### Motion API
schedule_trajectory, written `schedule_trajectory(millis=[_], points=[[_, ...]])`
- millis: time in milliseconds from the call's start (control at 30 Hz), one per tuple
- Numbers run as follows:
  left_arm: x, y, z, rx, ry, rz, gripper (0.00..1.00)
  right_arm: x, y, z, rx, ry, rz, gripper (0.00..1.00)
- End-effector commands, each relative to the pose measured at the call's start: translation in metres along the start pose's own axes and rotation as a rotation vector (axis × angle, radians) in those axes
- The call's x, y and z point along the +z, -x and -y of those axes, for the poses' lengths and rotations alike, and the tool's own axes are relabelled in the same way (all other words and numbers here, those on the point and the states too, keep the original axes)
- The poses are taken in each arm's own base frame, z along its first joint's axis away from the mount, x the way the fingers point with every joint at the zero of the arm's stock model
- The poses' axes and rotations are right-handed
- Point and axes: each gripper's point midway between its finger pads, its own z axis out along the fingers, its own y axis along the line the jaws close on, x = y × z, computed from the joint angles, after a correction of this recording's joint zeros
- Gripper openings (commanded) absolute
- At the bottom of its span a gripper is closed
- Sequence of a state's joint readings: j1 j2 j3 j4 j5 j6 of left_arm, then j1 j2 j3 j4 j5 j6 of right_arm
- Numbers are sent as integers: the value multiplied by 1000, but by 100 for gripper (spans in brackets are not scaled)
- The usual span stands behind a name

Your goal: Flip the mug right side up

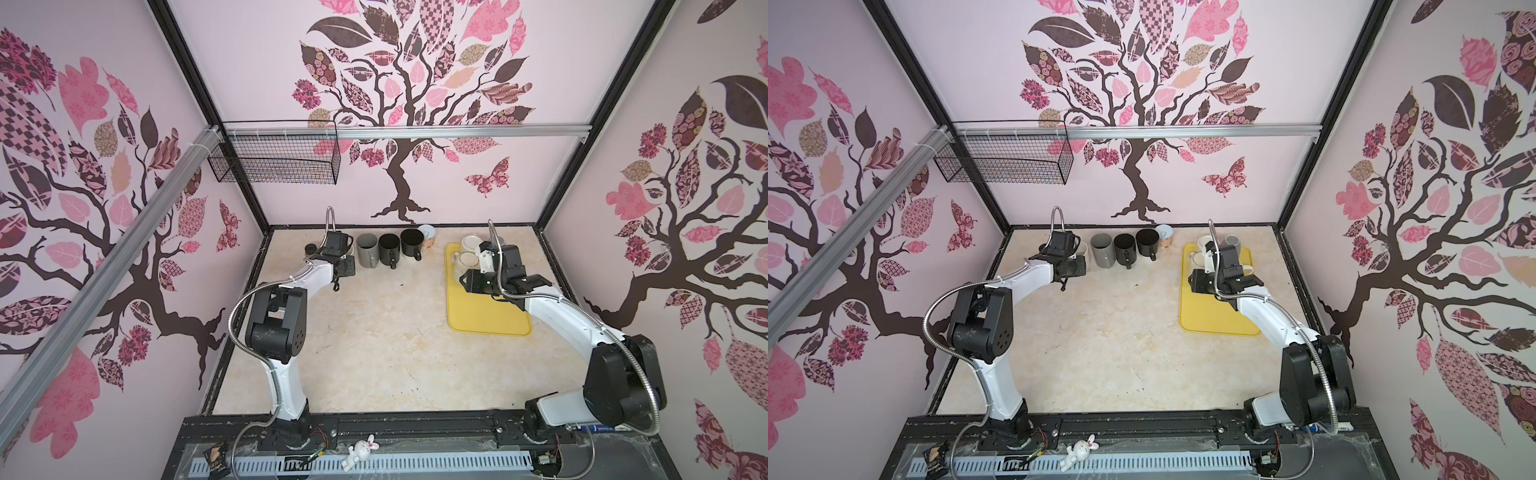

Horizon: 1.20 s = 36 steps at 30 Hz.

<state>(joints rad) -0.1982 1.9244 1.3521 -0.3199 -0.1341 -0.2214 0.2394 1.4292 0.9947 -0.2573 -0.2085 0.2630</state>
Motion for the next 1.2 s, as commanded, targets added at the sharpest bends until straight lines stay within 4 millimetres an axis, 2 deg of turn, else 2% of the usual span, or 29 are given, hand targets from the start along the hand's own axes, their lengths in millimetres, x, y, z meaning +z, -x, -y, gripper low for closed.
schedule_trajectory(millis=[0, 167, 233, 433, 633, 767, 900, 1000, 1167], points=[[-11, 53, 7, -52, -18, 147, 0, -12, 5, 2, -5, -10, 33, 45], [-3, 46, 15, -68, -64, 127, 0, -12, 8, 6, 13, -36, 48, 47], [-2, 44, 16, -80, -70, 126, 4, -11, 13, 6, 20, -40, 50, 47], [-7, 44, 16, -69, -70, 131, 37, -4, 19, 13, 29, -85, 37, 49], [-27, 46, 20, -56, -105, 146, 55, -5, 45, 14, 41, -105, 78, 52], [-48, 51, 21, -35, -128, 180, 62, -8, 76, 35, 69, -146, 98, 53], [-68, 55, 22, -21, -149, 210, 66, -4, 98, 60, 115, -142, 92, 55], [-80, 55, 27, -16, -187, 220, 66, 3, 101, 88, 148, -190, 67, 55], [-98, 51, 44, 11, -265, 222, 66, 4, 104, 149, 267, -232, 94, 55]])
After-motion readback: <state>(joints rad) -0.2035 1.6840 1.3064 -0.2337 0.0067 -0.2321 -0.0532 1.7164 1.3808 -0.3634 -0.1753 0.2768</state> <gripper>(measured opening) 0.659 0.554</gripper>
